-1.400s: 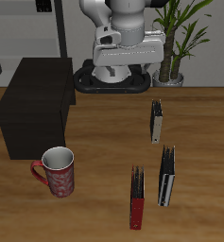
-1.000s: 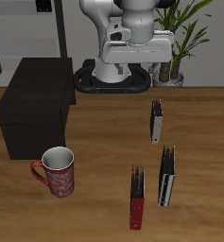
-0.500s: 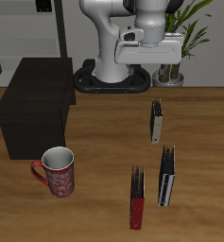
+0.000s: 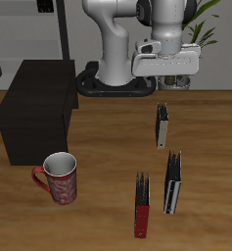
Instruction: Place the yellow book flat on top of the shelf
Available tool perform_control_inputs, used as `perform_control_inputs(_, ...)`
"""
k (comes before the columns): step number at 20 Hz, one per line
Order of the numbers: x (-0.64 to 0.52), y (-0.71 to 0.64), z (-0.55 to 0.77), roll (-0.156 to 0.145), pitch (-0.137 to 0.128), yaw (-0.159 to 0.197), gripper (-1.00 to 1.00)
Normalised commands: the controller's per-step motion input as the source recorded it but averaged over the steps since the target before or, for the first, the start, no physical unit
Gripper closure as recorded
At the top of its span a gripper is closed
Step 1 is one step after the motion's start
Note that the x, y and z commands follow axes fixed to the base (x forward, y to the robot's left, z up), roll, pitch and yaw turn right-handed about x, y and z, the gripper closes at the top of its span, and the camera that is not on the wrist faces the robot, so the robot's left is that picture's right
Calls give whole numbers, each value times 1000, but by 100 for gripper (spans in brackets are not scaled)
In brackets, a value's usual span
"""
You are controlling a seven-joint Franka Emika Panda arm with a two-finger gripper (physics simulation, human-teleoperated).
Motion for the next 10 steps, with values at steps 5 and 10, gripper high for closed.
perform_control_inputs(5,9,159,-224,-5,-18,-7,-100)
perform_control_inputs(10,36,43,-185,7,6,-2,-100)
